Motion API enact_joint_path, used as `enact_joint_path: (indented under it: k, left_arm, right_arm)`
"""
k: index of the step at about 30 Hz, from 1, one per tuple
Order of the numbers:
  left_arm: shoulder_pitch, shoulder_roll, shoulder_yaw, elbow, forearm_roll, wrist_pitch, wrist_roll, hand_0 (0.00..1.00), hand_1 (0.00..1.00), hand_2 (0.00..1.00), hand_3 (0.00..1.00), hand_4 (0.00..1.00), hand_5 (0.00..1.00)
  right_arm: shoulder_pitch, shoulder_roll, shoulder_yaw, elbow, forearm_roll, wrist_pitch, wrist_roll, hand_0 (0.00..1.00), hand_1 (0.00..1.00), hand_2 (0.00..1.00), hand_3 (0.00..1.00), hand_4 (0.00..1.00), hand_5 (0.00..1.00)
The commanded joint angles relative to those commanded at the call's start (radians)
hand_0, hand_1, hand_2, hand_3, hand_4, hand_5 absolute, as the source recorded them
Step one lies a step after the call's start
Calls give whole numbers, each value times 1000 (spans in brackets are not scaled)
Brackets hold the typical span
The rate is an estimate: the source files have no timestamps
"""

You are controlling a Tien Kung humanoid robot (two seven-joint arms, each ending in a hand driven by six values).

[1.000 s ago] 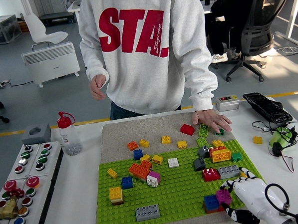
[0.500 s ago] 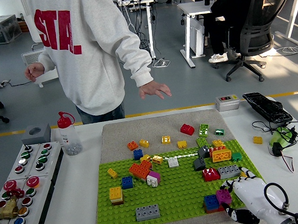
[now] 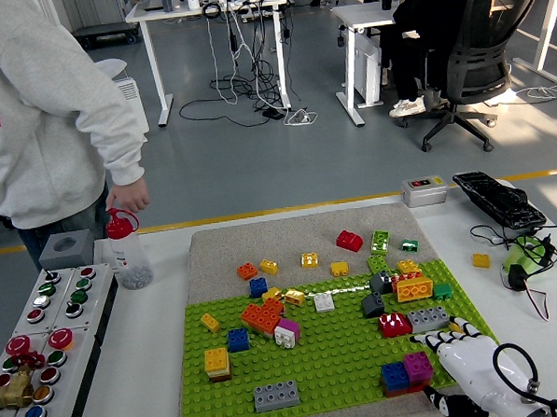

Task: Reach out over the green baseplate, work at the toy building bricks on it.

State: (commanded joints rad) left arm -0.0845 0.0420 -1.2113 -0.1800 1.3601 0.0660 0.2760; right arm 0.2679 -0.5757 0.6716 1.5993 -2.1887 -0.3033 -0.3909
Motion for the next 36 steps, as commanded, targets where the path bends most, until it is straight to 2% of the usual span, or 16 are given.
enact_joint_path:
  k: [16,22,23,28,29,34,35,36]
  left_arm:
    - [4,0,-1,0,2,-1,0,691,700,689,624,360,998]
    - [1,1,0,0,0,-1,-1,691,699,689,624,360,998]
    - [0,2,0,0,0,-1,-1,691,699,688,624,360,998]
    - [-2,2,0,0,1,-1,-1,691,699,688,624,360,998]
    - [-2,2,0,0,1,-1,-1,691,699,688,624,360,998]
    - [-4,3,0,0,1,-1,-1,691,699,688,624,360,998]
    - [-5,3,0,0,0,-1,-1,691,699,688,624,360,998]
    - [-5,3,0,0,0,-1,-1,691,699,688,624,360,998]
  right_arm:
    - [-7,-3,18,27,7,-27,12,998,858,942,924,738,296]
    - [-23,-10,32,61,29,-34,27,998,860,943,924,752,311]
    - [-26,-11,34,67,32,-37,31,833,797,892,895,763,329]
    - [-40,-21,40,95,59,-100,77,833,797,892,895,763,329]
    - [-41,-23,39,97,66,-119,86,598,672,714,713,571,246]
    - [-46,-25,32,100,104,-209,129,598,672,714,713,571,246]
    - [-47,-26,30,100,112,-227,138,524,607,619,599,438,172]
    - [-47,-26,30,100,117,-237,143,524,607,619,599,438,172]
